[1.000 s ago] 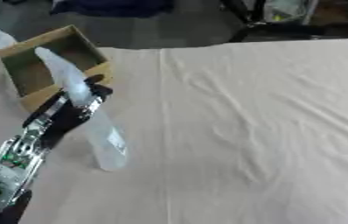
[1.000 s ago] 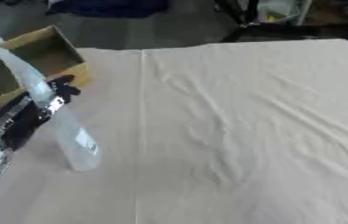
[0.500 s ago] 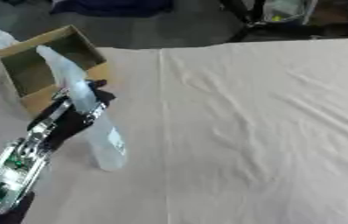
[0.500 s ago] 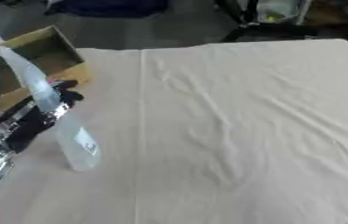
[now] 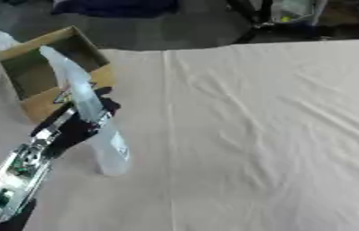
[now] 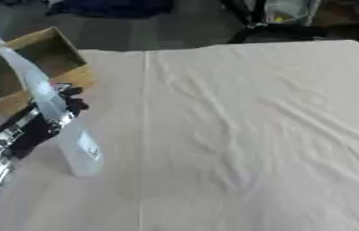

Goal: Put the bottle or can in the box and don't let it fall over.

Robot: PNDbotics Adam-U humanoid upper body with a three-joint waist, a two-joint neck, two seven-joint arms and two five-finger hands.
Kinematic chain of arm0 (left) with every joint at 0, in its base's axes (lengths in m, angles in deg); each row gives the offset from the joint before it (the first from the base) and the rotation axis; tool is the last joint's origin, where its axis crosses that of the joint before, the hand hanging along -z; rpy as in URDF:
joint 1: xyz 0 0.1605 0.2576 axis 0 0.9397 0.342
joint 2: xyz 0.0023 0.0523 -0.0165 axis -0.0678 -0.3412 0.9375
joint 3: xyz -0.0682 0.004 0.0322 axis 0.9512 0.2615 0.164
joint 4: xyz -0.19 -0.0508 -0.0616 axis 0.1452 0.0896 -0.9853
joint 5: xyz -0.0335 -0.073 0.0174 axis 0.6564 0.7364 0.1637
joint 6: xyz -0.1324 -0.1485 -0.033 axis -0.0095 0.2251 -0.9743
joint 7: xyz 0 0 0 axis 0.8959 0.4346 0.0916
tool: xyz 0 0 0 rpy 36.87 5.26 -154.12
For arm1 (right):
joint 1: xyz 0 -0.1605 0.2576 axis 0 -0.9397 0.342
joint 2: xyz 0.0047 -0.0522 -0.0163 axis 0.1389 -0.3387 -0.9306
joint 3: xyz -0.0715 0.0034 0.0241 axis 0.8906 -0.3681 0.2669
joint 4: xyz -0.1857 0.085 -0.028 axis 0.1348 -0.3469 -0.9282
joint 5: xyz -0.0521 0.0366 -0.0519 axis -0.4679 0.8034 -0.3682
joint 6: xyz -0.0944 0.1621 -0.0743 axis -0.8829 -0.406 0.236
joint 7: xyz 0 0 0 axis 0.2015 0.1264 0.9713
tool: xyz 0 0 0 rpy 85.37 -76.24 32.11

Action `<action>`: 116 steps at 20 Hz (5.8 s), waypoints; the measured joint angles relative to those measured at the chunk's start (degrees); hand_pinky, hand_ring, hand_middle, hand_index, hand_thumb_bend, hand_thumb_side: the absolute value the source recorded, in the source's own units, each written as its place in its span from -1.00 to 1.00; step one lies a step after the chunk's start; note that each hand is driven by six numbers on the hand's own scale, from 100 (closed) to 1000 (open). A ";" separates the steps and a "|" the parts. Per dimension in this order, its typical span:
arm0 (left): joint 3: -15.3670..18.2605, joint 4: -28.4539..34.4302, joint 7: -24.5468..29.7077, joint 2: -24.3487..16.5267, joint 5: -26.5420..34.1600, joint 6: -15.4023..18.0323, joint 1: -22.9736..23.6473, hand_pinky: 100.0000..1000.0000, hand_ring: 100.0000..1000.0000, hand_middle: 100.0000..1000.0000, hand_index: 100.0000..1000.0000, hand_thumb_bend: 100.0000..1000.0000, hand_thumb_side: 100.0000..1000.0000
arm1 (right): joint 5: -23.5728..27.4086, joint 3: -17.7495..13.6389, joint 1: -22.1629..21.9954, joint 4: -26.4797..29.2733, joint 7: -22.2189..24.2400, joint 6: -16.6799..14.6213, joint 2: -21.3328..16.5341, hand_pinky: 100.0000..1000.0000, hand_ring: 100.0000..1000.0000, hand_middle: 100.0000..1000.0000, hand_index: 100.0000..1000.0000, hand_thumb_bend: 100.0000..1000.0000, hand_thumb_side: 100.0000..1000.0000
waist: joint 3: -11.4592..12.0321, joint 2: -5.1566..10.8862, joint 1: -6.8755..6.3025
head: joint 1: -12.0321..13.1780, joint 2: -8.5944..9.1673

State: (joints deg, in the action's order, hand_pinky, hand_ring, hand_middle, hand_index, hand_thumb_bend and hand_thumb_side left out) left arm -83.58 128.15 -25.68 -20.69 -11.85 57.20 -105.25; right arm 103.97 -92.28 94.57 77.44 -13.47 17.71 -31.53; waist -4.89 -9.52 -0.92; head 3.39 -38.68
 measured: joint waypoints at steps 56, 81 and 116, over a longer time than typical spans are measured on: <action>-1.03 -7.39 0.04 0.98 -2.12 1.69 0.18 1.00 1.00 1.00 -0.95 -1.00 -0.28 | 0.00 0.02 0.11 0.00 -0.07 -0.07 0.00 1.00 1.00 0.90 1.00 -1.00 -0.18 | -0.24 0.02 -0.27 | -0.30 0.09; -1.07 -8.39 2.71 0.95 1.91 3.38 0.38 1.00 0.07 0.94 -1.00 -1.00 -0.01 | 0.00 0.02 0.49 0.00 -0.25 0.04 0.00 1.00 1.00 0.88 1.00 -1.00 -0.18 | -0.33 0.02 -0.28 | -0.57 0.59; 10.21 3.53 -10.84 -5.36 11.70 14.26 -6.19 1.00 0.20 1.00 -1.00 -1.00 0.27 | 0.16 -0.04 0.00 0.00 -0.92 0.17 0.00 1.00 1.00 0.88 1.00 -1.00 -0.18 | 0.03 0.02 -0.34 | -1.56 0.99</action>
State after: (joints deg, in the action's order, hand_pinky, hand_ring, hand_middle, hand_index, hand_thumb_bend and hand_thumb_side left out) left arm -73.37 131.68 -36.52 -26.05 -0.15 71.46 -111.43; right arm 104.13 -92.32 94.57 77.44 -14.39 17.89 -31.54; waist -4.86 -9.50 -1.27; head 1.83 -37.68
